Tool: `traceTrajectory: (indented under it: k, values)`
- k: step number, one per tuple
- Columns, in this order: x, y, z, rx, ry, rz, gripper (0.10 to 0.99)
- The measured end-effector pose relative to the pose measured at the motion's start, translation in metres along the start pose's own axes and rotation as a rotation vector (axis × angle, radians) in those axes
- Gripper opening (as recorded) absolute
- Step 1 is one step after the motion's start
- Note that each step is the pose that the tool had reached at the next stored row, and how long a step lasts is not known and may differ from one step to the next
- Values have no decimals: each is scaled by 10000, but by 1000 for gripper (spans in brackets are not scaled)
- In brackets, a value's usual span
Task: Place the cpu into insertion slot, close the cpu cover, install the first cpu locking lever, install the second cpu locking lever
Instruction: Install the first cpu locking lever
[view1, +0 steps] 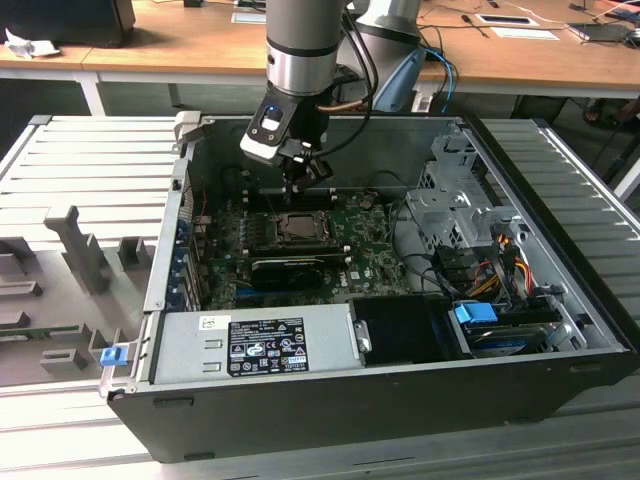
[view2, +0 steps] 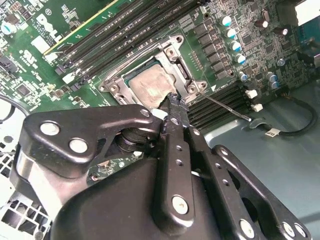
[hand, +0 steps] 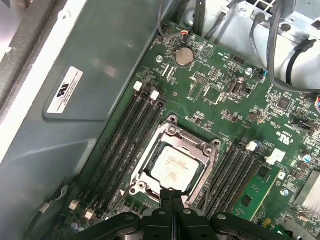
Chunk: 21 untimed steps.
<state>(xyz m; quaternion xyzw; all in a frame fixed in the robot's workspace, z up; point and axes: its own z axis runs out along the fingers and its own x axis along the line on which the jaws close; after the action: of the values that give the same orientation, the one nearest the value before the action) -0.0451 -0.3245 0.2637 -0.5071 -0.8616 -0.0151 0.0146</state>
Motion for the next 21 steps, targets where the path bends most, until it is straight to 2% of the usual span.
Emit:
traceTrajectory:
  k: [6, 11, 21]
  values:
    - [0, 0, 0, 11, 3, -270, 106]
    - [0, 0, 0, 30, 9, -735, 106]
    - [0, 0, 0, 86, 24, -2127, 106]
